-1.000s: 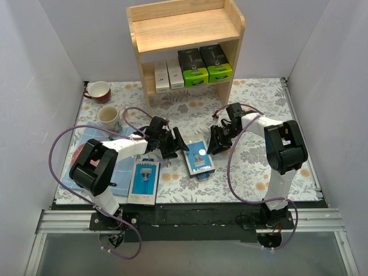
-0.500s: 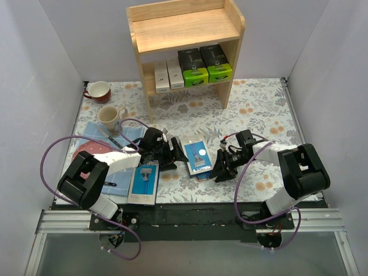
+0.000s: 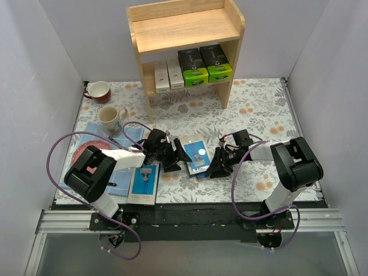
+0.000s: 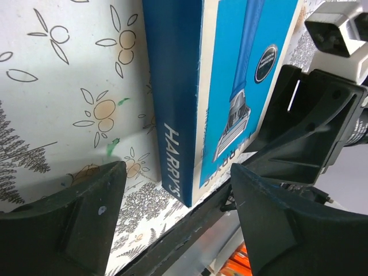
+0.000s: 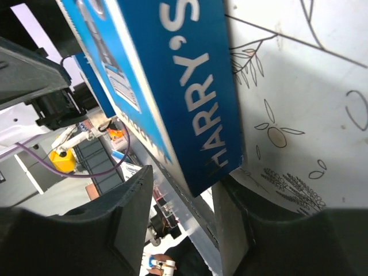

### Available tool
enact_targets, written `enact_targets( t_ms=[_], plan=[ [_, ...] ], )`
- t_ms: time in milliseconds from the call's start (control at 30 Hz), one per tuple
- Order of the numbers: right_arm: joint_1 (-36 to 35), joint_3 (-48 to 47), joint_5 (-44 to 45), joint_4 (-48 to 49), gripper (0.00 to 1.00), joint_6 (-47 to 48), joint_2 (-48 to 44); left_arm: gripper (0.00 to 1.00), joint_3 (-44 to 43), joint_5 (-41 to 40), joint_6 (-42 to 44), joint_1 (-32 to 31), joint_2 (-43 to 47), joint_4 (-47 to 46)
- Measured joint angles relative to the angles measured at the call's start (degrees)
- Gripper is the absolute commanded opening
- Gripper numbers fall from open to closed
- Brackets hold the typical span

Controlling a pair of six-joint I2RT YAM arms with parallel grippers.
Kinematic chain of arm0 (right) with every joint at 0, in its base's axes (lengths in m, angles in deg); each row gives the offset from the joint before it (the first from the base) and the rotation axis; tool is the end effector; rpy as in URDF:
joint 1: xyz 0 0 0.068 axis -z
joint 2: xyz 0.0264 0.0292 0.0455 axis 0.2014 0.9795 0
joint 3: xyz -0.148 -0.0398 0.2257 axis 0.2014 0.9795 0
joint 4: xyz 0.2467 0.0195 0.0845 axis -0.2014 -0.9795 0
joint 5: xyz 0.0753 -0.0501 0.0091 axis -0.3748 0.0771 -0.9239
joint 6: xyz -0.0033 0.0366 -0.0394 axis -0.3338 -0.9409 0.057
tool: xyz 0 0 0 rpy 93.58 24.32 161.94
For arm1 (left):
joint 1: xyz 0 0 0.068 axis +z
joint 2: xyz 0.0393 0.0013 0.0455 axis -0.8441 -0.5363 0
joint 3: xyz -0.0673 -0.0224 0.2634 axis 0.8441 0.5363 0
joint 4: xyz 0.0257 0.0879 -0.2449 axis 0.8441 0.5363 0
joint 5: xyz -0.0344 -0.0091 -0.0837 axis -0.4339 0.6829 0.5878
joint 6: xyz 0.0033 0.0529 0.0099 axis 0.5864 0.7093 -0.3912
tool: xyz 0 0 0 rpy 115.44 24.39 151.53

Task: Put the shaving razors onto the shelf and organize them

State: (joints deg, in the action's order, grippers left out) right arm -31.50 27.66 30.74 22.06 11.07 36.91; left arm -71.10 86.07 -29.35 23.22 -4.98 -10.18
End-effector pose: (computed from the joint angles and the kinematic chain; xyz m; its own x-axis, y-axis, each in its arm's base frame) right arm 0.2400 0.1161 0.1104 -0.9998 -0.0017 0.0176 0.0135 0.5741 0.8186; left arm 0.2342 -0.1783 0.1419 -0.6708 -0.6340 0.3848 -0.6998 0.3691 -0.6116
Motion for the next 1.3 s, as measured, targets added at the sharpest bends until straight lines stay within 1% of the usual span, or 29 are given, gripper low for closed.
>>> enact_targets(
  t_ms=[133, 233, 367, 500, 533, 567, 600, 633, 667, 700, 733, 833, 967, 1067, 1133, 1233, 1300],
  plan=[
    [-0.5, 0.0, 1.3, -0.3, 0.50, 0.0, 0.1, 0.61, 0.0, 0.9, -1.6, -0.1, -1.6, -1.8],
    [-0.5, -0.1, 2.5, -1.2, 0.47, 0.4, 0.1, 0.59, -0.5, 1.8, -2.8, -0.9, -3.3, -3.5],
    [-0.4, -0.2, 3.4, -1.8, 0.45, 0.9, 0.0, 0.59, -2.3, 2.6, -3.7, -3.0, -5.7, -4.5],
    [0.3, 0.0, 4.1, -0.9, 0.37, 0.0, -0.1, 0.58, -4.4, 2.9, -4.1, -4.8, -7.7, -4.6],
    [0.7, 0.2, 4.2, -0.4, 0.31, -0.6, -0.1, 0.58, -4.7, 2.9, -4.2, -4.9, -7.9, -4.6],
    [1.1, 0.4, 4.2, 0.4, 0.28, -1.1, -0.1, 0.60, -4.9, 2.9, -4.2, -5.2, -8.1, -4.5],
    [1.5, 0.8, 4.1, 1.4, 0.25, -1.7, -0.1, 0.66, -5.0, 2.8, -4.2, -5.3, -8.2, -4.5],
    [1.9, 1.2, 4.1, 2.1, 0.18, -2.2, -0.1, 0.68, -5.1, 2.8, -4.2, -5.3, -8.3, -4.3],
    [2.3, 1.5, 4.0, 2.7, 0.15, -2.7, -0.1, 0.71, -5.3, 2.7, -4.3, -5.4, -8.3, -4.2],
    [2.7, 1.9, 3.8, 3.6, 0.12, -3.2, -0.1, 0.78, -5.6, 2.6, -4.2, -5.4, -8.3, -4.1],
    [3.1, 2.1, 3.5, 4.3, 0.08, -3.7, -0.1, 0.81, -5.9, 2.4, -4.1, -5.4, -8.3, -3.8],
    [4.7, 2.2, 1.7, 6.7, 0.06, -5.2, -0.1, 0.86, -6.5, 1.3, -4.0, -5.6, -7.6, -3.2],
    [6.2, 2.2, -1.4, 11.5, 0.06, -9.1, -0.1, 0.89, -6.5, 0.1, -4.7, -5.6, -6.9, -2.3],
    [6.4, 1.6, -3.3, 15.3, 0.06, -12.4, -0.1, 0.93, -6.5, 0.1, -5.8, -5.6, -6.9, -2.6],
    [6.3, 0.9, -4.3, 17.7, 0.07, -14.2, -0.1, 0.93, -6.5, 0.2, -6.2, -5.6, -7.0, -2.9],
    [5.5, 0.2, -4.9, 20.3, 0.09, -15.6, -0.3, 0.90, -7.1, 0.7, -6.6, -5.6, -7.9, -4.3],
    [4.7, 0.2, -4.8, 21.1, 0.10, -16.0, -0.6, 0.84, -8.3, 1.0, -6.8, -5.5, -8.9, -5.0]
  ],
)
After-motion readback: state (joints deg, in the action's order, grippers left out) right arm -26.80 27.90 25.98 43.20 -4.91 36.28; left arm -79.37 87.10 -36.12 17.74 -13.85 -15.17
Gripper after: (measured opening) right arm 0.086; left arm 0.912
